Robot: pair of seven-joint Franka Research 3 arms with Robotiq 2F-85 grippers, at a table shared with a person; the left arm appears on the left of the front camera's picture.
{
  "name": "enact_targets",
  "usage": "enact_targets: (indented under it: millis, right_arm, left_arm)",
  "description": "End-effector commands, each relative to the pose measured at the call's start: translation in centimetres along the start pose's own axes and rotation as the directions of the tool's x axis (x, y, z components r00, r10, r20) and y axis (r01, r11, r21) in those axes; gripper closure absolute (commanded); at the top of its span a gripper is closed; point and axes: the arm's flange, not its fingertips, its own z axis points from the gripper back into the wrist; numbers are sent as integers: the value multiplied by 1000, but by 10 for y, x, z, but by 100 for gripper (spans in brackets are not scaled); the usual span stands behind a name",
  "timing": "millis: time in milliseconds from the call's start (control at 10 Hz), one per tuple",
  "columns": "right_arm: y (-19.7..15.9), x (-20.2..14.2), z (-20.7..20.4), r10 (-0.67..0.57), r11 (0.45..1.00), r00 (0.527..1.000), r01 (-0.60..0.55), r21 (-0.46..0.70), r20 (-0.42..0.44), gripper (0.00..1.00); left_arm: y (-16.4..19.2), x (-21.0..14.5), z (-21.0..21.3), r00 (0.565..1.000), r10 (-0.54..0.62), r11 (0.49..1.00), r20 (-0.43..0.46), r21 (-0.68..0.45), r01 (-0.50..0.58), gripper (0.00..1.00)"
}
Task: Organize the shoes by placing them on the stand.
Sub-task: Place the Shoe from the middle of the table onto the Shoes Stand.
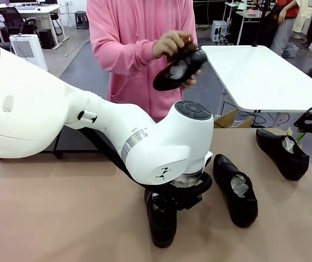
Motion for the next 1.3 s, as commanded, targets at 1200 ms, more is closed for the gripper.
enact_targets:
  millis: [1200]
  right_arm:
    - [1,2,-2,3,1000,1000,-3,15,4,0]
  left_arm:
    - [264,21,122,984,-103,991,142,99,90,100]
